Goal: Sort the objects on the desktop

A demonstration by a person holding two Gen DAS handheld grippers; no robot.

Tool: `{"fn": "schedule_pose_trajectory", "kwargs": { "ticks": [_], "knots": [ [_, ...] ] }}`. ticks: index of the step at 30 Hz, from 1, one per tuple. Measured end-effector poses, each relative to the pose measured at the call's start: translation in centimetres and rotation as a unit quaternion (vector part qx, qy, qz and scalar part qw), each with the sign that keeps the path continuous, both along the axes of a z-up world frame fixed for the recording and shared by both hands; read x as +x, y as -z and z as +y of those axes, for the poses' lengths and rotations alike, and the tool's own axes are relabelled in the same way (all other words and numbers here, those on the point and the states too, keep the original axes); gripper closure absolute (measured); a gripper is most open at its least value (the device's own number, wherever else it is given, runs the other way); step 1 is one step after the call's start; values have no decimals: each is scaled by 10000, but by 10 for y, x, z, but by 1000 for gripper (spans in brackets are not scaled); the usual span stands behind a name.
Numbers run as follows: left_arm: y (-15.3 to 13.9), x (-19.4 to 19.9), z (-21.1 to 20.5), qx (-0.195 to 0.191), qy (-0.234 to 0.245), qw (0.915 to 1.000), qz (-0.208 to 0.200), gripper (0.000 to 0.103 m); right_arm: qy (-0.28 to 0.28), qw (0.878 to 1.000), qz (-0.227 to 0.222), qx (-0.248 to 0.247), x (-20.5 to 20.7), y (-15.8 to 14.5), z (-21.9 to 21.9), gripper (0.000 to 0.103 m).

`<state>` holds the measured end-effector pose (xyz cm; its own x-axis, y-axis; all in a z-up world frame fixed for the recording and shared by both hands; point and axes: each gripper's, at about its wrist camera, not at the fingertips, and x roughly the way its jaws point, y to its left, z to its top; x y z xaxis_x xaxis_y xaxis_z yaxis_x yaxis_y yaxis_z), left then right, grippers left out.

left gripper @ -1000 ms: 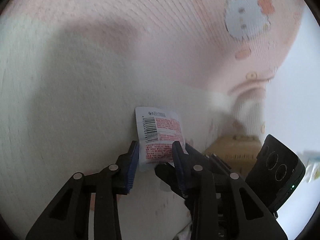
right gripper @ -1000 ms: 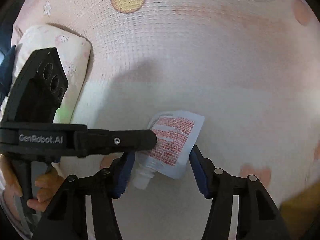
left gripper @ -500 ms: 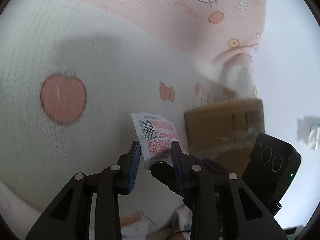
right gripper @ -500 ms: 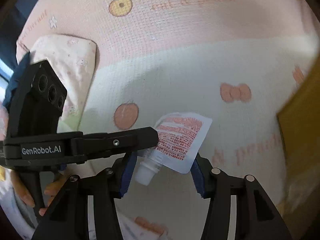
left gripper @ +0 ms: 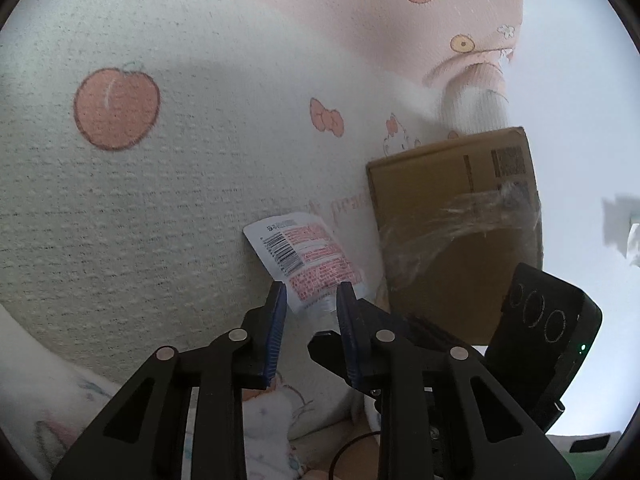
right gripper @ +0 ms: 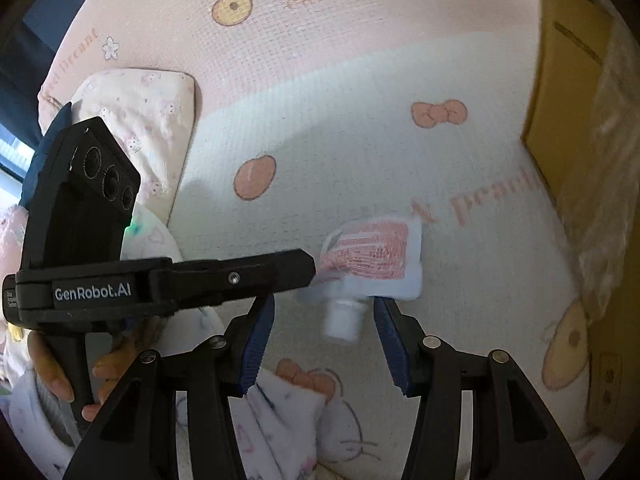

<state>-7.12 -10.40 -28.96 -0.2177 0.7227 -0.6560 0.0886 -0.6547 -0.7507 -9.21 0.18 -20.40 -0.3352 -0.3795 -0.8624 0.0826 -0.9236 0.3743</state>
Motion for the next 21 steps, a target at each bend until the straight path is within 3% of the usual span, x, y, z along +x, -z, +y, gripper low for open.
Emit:
{"fn": "schedule_pose_trajectory", "kwargs": {
  "ticks": [5,8,9,10,13,18,21],
  "knots": [
    [3,-1,-2,-140,-107,9998,-86,74,47,9999,-2,132,8,1,9,53],
    [6,-1,-7,-5,-219,9996,-172,70,99,9999,45,76,8,2,11,54],
    [6,0,-7,20,-229,9996,-182,69,120,9998,119,70,8,1,11,56],
    [6,0,-7,32,-220,9996,-169,68,87,9996,254,52,9,-2,11,67],
    [3,2,-5,-12,-185,9998,-80,68,16,9993,373,-93,8,-5,8,84],
    [-3,4,-11,121,-332,9993,125,68,-15,9988,493,25,0,-9,1,85],
    [-11,5,-13,234,-313,9988,305,81,-19,9988,487,69,-6,-12,2,85]
  ]
}}
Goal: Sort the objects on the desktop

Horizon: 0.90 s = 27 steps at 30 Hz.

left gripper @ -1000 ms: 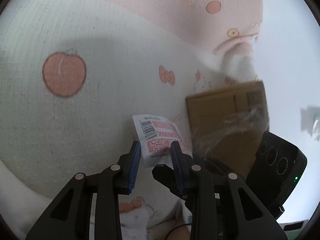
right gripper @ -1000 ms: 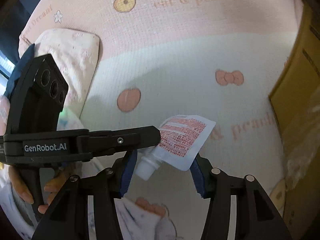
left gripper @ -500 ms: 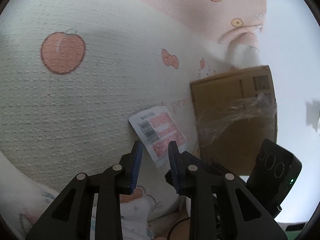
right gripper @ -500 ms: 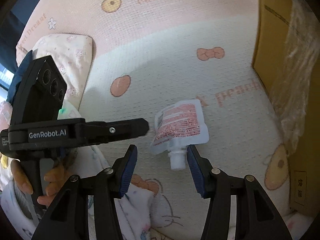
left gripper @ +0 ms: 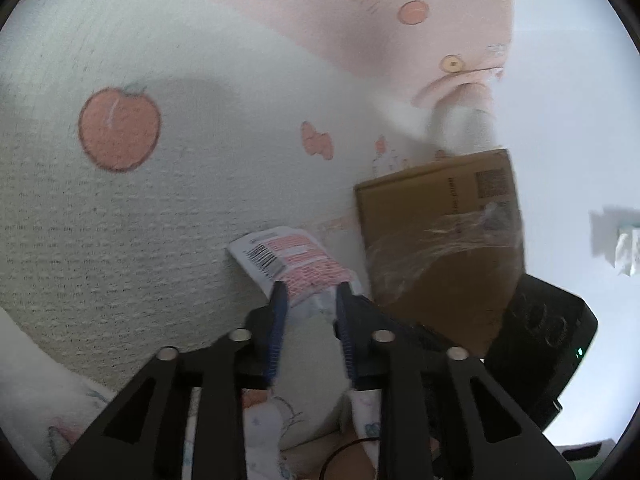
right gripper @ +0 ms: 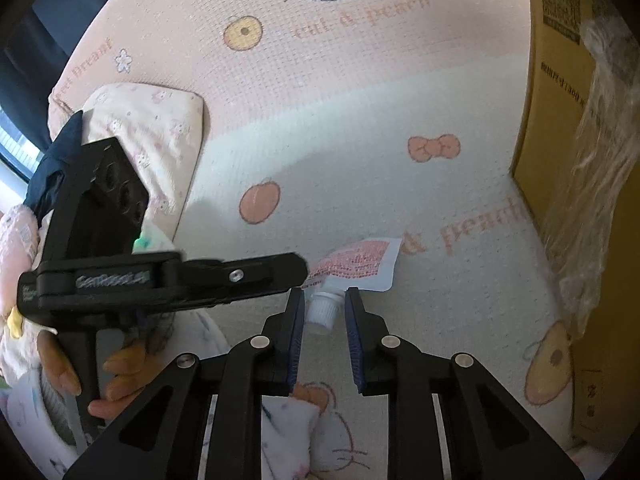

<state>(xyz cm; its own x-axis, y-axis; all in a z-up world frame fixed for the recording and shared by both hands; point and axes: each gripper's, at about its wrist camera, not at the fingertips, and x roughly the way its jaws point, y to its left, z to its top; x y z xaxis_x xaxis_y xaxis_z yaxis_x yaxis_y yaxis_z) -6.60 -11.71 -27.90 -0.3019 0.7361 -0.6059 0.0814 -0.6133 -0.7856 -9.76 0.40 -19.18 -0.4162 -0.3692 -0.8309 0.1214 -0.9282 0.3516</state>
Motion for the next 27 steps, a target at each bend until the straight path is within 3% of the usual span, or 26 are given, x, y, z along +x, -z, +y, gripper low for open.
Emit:
{"fn": "schedule_pose_trajectory", "kwargs": {
  "ticks": [7,14,21,27],
  "knots": [
    [4,-11,-6,259,-221,9994,-27,81,97,9999,70,-66,-20,-6,4,85],
    [-11,-28,-3,-586,-302,9961,592,82,-248,9985,224,428,-56,-16,-21,85],
    [9,-38,-38,-86,-1297,9914,179,82,-659,9961,74,579,-97,-8,-41,85],
    [12,-46,-35,-180,-1262,9918,113,74,-660,9959,-12,619,-104,-3,-35,85]
  ]
}}
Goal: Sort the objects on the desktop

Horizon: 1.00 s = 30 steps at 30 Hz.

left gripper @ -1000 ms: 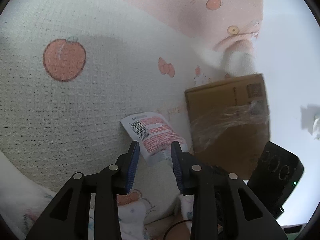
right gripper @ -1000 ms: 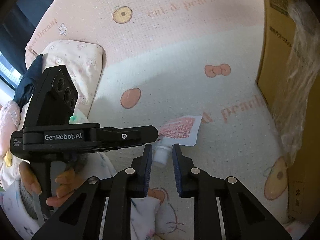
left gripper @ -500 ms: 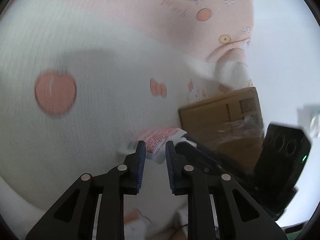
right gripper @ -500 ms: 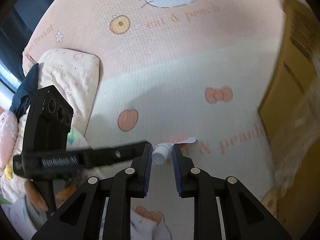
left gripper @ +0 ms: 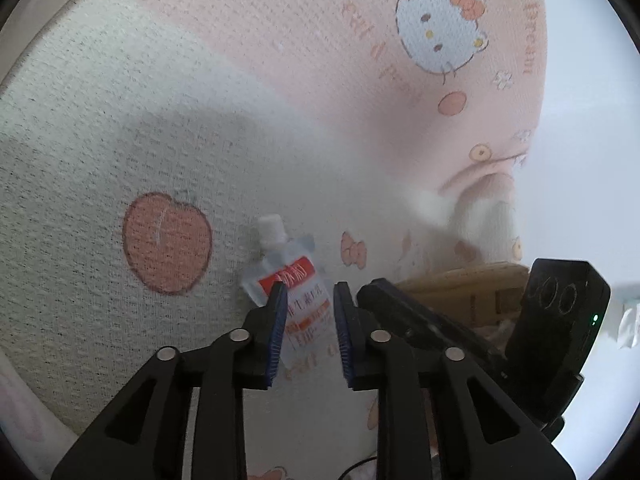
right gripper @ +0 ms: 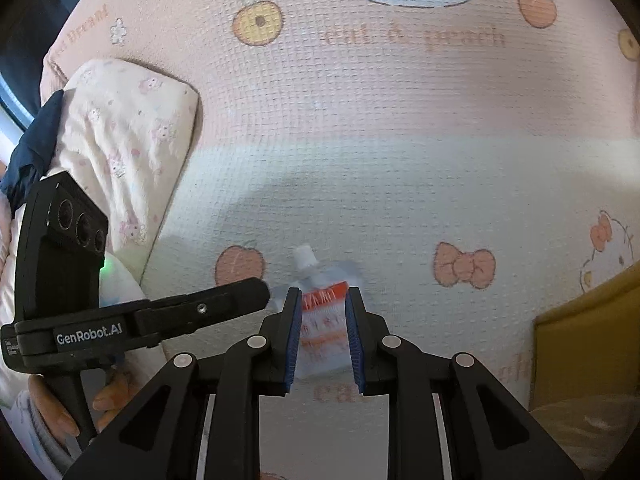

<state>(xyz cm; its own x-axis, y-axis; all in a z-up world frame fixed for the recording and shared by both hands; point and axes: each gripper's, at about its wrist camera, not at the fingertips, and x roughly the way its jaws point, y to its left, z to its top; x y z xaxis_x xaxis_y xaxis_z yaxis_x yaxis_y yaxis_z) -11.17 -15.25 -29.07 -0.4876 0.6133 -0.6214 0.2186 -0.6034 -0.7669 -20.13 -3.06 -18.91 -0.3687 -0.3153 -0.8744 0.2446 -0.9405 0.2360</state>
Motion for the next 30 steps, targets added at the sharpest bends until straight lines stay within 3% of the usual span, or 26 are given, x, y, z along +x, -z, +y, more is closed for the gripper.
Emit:
{"fn": "schedule_pose_trajectory", "kwargs": {
  "ticks": [6,16,27,28,29,30],
  "knots": [
    [4,-3,3,-72,55,9999,-127,65,130,9994,-224,209,-1,14,18,84],
    [22,-9,7,-184,115,9988,-448,64,566,9963,-391,517,-12,39,35,84],
    [26,-9,8,39,211,9989,-427,68,192,9949,-531,832,5,51,21,85],
    [27,-9,9,194,294,9984,-438,69,193,9948,-585,806,10,51,22,85],
    [28,-9,12,320,407,9976,-469,69,123,9965,-674,477,16,49,24,85],
    [27,-9,17,258,564,9969,-482,70,91,9972,-698,250,20,48,25,85]
  ]
}}
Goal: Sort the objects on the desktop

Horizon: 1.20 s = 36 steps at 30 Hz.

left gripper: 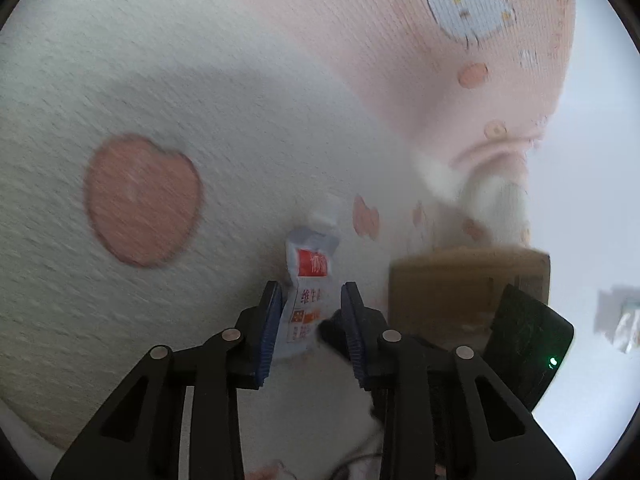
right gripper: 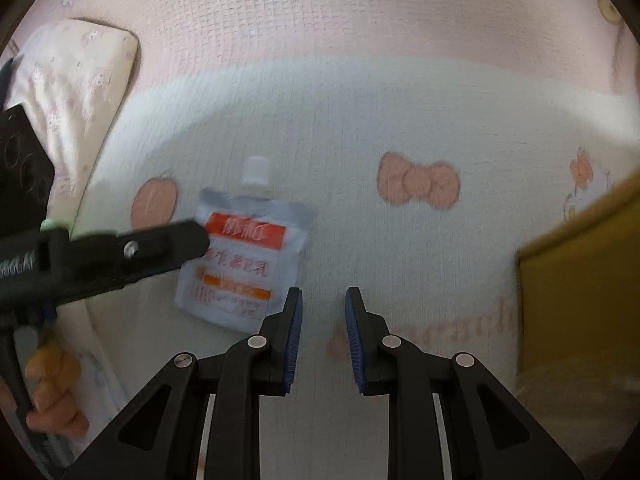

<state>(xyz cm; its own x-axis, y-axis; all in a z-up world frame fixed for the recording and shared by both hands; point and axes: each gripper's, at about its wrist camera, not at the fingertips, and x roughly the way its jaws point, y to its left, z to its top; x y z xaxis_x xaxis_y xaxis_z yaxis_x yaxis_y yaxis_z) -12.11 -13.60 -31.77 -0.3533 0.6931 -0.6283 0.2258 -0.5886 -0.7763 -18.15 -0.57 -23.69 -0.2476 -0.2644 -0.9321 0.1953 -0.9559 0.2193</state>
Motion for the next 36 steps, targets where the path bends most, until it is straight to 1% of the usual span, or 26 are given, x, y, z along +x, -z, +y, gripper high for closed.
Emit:
{"fn": "schedule_pose_trajectory", "kwargs": {
  "ticks": [1,2,4,6,8,10,13,16,18,19,21,22,23,24,25,26,30,31,33,35,36],
  "knots": [
    [-1,0,6,-83,169,9998,-5,70,-46,9996,38,-287,10,-4,0,85],
    [-1,1,13,-199,343,9992,-11,70,-121,9992,68,-377,18,-6,-2,85],
    [-4,2,32,-555,809,9951,75,70,-182,9992,79,-353,34,-4,-3,85],
    [-10,4,49,-968,1196,9878,258,70,-112,9996,-87,-235,49,6,-3,85],
    [-12,7,56,-1204,1364,9827,340,70,-67,9996,41,-262,58,6,1,85],
    [-12,9,55,-1322,1321,9818,334,70,125,9997,63,-222,61,0,10,85],
    [-15,11,39,-1205,913,9882,257,70,309,9993,190,-121,56,-11,24,84],
    [-23,15,17,-996,397,9937,338,69,443,9988,192,-31,50,-18,35,84],
    [-26,16,1,-821,29,9959,389,68,455,9986,254,88,50,-21,32,84],
    [-24,16,-7,-658,-175,9971,346,68,462,9982,320,195,54,-23,30,84],
    [-21,15,-15,-409,-419,9979,274,68,518,9968,451,419,51,-24,29,84],
    [-20,15,-17,-405,-487,9976,271,68,572,9957,497,531,48,-25,30,84],
    [-22,14,-18,-444,-503,9973,299,68,623,9949,518,606,45,-25,31,84],
    [-22,12,-17,-529,-494,9969,317,79,694,9940,511,672,40,-24,33,84],
    [-22,8,-14,-583,-427,9970,281,92,751,9939,467,655,33,-22,37,84],
    [-21,6,-13,-588,-337,9975,205,93,785,9944,384,600,27,-18,40,84],
    [-9,0,-5,-216,-135,9997,-67,93,728,9945,246,711,12,-5,46,84],
    [-9,-1,-2,-214,-74,9997,-104,93,670,9949,154,742,7,0,42,84],
    [-8,-4,3,-363,30,9992,-142,93,490,9956,98,796,1,4,35,84],
    [-6,-12,10,-468,202,9986,-155,93,201,9958,110,891,2,2,28,84],
    [-6,-15,13,-454,304,9984,-149,93,56,9965,76,836,5,1,24,84]
  ]
}}
